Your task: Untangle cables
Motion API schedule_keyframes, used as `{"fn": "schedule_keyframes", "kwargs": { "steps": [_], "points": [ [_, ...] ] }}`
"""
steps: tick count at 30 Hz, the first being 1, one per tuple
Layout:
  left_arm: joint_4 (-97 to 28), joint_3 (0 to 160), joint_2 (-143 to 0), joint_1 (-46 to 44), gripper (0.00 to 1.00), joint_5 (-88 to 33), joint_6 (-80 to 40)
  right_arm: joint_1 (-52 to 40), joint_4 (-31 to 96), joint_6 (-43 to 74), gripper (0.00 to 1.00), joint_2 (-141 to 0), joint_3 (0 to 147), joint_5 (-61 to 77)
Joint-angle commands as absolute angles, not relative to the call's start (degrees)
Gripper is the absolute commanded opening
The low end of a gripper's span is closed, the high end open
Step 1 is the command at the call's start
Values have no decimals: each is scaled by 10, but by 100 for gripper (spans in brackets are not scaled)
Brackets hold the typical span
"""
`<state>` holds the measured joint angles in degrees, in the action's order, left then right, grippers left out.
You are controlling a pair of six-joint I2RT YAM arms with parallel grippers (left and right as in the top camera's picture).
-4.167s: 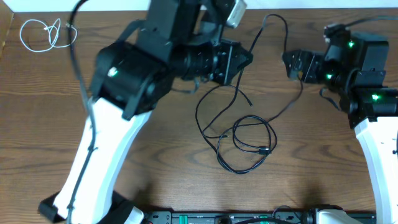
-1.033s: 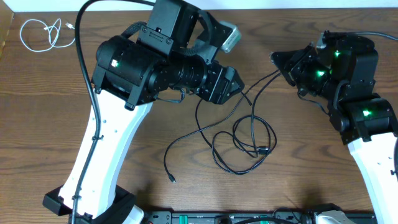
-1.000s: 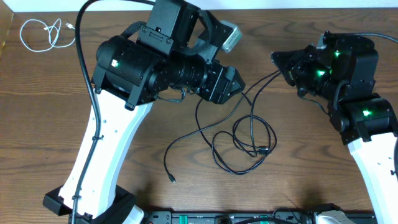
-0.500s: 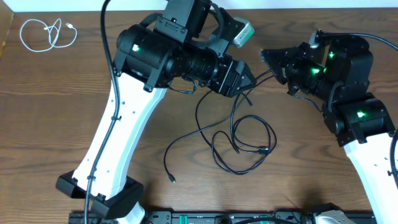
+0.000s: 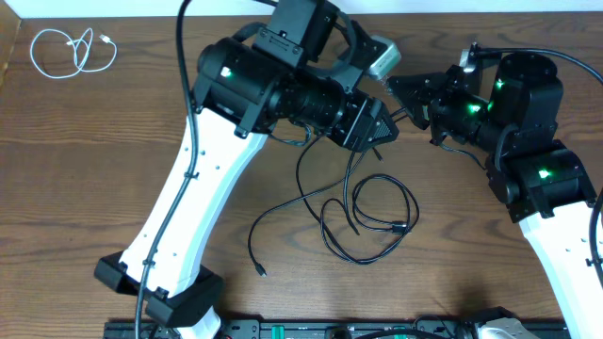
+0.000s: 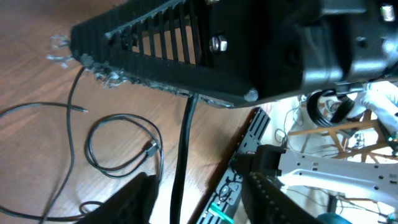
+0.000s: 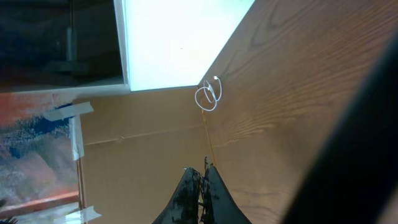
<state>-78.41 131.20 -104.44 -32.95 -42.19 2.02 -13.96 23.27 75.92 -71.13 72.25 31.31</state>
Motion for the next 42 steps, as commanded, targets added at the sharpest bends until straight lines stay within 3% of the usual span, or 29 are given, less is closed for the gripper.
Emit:
{"fn": "schedule_keyframes", "kwargs": {
  "steps": [1,16,24,27,33,37,42],
  "points": [
    [-786,1318,-1056,-332,39,-433,30,-143,231,762,1,-709,723,323],
    [-785,1318,-1056,-333,31,-433,30,-143,237,746,2,-709,723,342],
    [-785,1318,-1056,-333,19,-433,30,-144,241,741,1,-709,723,343],
    [-785,1318,-1056,-333,8,-433,30,-144,240,741,2,-709,723,343],
    [-781,1318,-1056,-332,7,-433,29,-143,244,707,2,-709,723,343],
    [-761,1318,-1056,-324,8,-433,11,-143,253,660,24,-709,723,343],
    [-733,1318,-1056,-283,7,-404,-57,-142,251,535,84,-709,723,343]
  ]
}}
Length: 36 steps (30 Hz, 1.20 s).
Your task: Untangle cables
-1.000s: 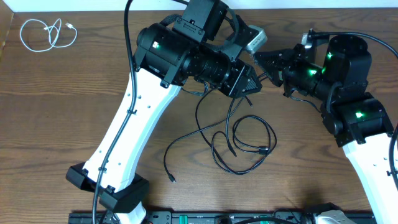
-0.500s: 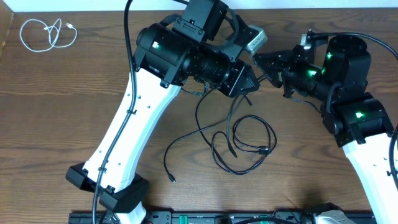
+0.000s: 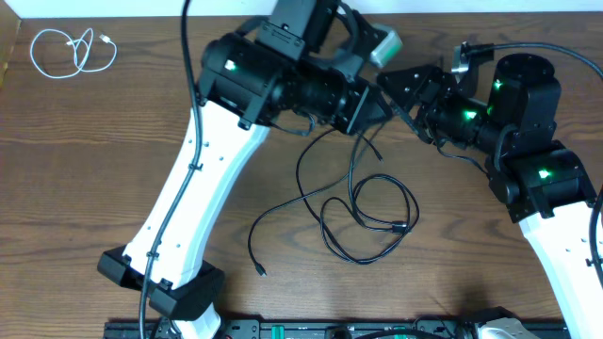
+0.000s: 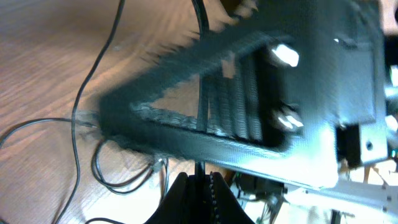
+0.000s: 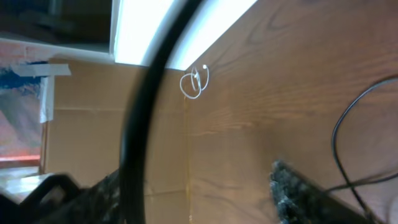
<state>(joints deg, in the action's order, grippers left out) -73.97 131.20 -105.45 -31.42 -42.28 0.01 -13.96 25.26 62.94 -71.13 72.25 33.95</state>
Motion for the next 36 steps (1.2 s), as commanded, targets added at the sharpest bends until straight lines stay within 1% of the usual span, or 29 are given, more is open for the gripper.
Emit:
{"fn": "schedule_keyframes", "kwargs": {
  "steps": [1,3,5,9,11,14,17,22,26,29,31,36],
  "points": [
    [-734,1318,-1056,-275,7,-395,-71,-140,246,532,88,-708,723,343],
    [-737,1318,-1056,-262,7,-394,-76,-133,232,532,95,-707,723,346],
    [-742,1318,-1056,-257,8,-394,-76,-122,213,531,99,-703,723,357],
    [-741,1318,-1055,-257,7,-396,-76,-84,195,521,99,-689,723,373],
    [-729,1318,-1053,-257,8,-406,-77,-63,203,488,99,-685,723,373],
    [-700,1324,-1044,-246,7,-421,-102,-34,251,428,99,-684,723,370],
    [-657,1334,-1031,-226,7,-420,-151,-22,327,392,99,-685,723,333],
    [-557,1338,-1001,-191,7,-431,-238,-21,433,387,99,-686,723,213],
    [-460,1338,-980,-166,7,-443,-276,-21,456,384,99,-686,723,191],
    [-394,1338,-965,-123,8,-441,-347,-21,462,384,99,-686,723,191],
    [-346,1338,-960,-80,7,-442,-437,-21,466,375,99,-686,723,192],
    [-248,1338,-959,6,7,-446,-597,-21,473,370,99,-686,723,192]
  ]
}}
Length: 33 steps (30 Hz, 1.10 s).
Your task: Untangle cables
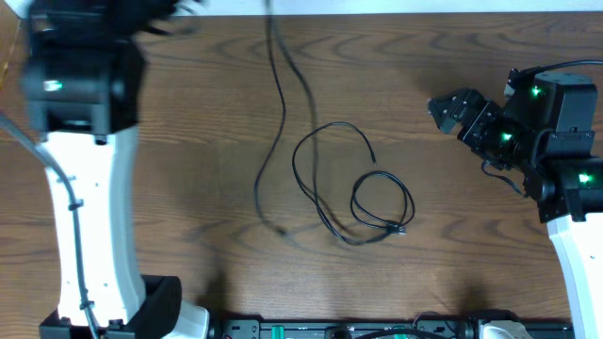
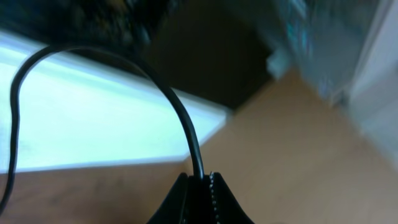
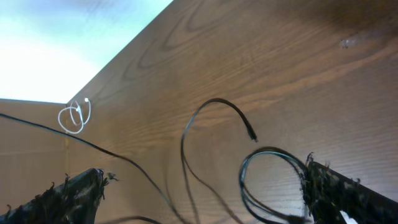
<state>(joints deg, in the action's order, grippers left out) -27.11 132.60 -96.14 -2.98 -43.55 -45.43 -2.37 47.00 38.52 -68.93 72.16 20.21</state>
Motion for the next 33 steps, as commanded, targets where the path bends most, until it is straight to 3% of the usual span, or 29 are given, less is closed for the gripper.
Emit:
{"fn": "schedule_keyframes", "kwargs": {
  "steps": [1,6,11,14,22,28,33],
  "points": [
    [-238,1338,-959,18,8,-446,-623,-21,473,370,99,-686,723,192],
    [-167,1338,-959,56,7,-472,-727,-21,478,357,99,-686,723,192],
    [27,1338,-959,50,8,-465,-824,-34,494,270,99,-698,723,193],
    [77,1338,-958,49,8,-453,-865,-57,515,217,99,-713,723,199],
    [53,1337,-958,39,7,-459,-875,-161,511,97,99,-796,722,234],
    [-5,1337,-958,34,7,-468,-869,-248,409,95,99,-889,722,236],
    [-55,1337,-958,34,7,-471,-858,-312,324,6,99,-969,722,235]
  ]
}}
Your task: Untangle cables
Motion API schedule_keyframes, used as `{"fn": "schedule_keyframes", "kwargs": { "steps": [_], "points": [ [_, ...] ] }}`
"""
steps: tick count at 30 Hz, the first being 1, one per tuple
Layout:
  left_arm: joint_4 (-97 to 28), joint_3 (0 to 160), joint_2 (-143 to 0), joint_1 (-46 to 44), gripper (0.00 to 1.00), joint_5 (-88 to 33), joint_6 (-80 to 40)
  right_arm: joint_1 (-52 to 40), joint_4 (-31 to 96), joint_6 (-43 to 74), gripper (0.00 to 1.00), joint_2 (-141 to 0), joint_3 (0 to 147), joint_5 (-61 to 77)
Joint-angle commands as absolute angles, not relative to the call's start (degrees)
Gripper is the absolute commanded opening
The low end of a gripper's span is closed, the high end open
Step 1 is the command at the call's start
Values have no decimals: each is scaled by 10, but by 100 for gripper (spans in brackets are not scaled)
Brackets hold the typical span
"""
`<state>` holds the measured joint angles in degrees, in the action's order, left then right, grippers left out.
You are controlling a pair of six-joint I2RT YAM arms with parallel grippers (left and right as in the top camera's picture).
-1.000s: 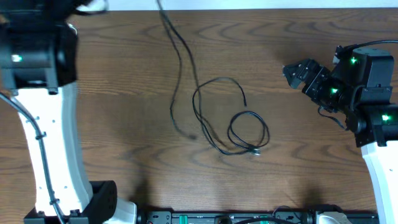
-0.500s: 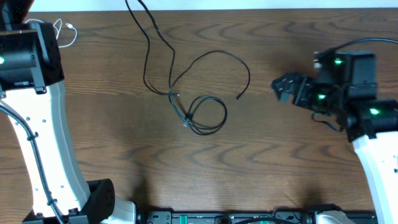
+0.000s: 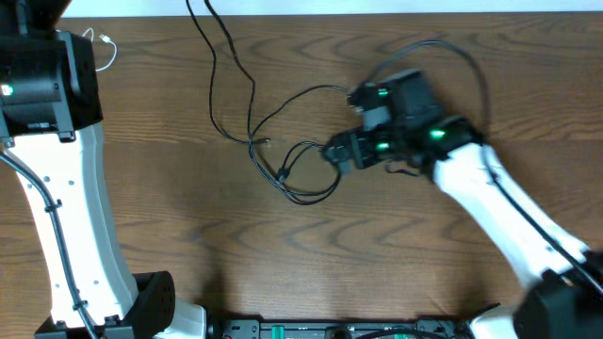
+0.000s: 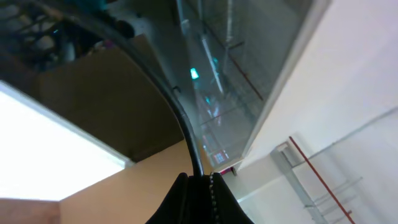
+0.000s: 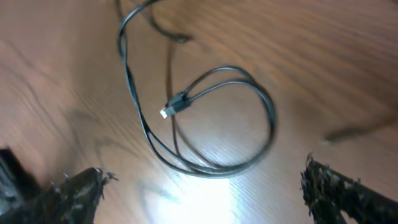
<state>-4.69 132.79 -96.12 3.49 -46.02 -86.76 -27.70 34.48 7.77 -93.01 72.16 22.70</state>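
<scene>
A black cable (image 3: 219, 83) runs from the table's far edge down to a plug end (image 3: 252, 142). A second black cable lies in a small coil (image 3: 303, 177), its plug (image 5: 174, 106) showing in the right wrist view inside the coil (image 5: 261, 124). My left gripper (image 4: 199, 180) is shut on a black cable (image 4: 171, 99) and points up at the room; it is out of the overhead view. My right gripper (image 3: 339, 151) hangs open just right of the coil, its fingers (image 5: 68, 193) spread wide above the wood.
My left arm (image 3: 57, 188) stands along the table's left side. My right arm (image 3: 490, 198) reaches in from the lower right. A bit of a white cable (image 3: 104, 42) peeks out behind the left arm at the far left corner.
My right gripper was open at the table's right edge and is now open over the coil in the middle. The black cables lie further left and closer together. The left gripper still holds its cable.
Both grippers were close together above the tangle, left open and right shut. Then the left was shut on a black cable and the right open. Then the left arm stood far left with the cable, the right at the right edge. Now the right is at the coil.
</scene>
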Motion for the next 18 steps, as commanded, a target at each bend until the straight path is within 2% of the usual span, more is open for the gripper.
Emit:
{"fn": "schedule_keyframes", "kwargs": {
  "steps": [1,10,12,13,16,18],
  "points": [
    [-58,1337,-958,34,7,-471,-856,-325,310,-5,99,-985,722,235],
    [-60,1337,-958,34,7,-476,-856,-383,270,-63,98,-1091,722,253],
    [-60,1337,-958,34,8,-483,-856,-392,270,-72,92,-1107,722,257],
    [-60,1337,-958,34,7,-487,-856,-397,270,-76,84,-1113,722,256],
    [-60,1337,-958,34,7,-492,-856,-408,269,-81,80,-1126,722,245],
    [-60,1337,-958,34,7,-492,-856,-411,269,-82,72,-1129,722,239]
  ]
}}
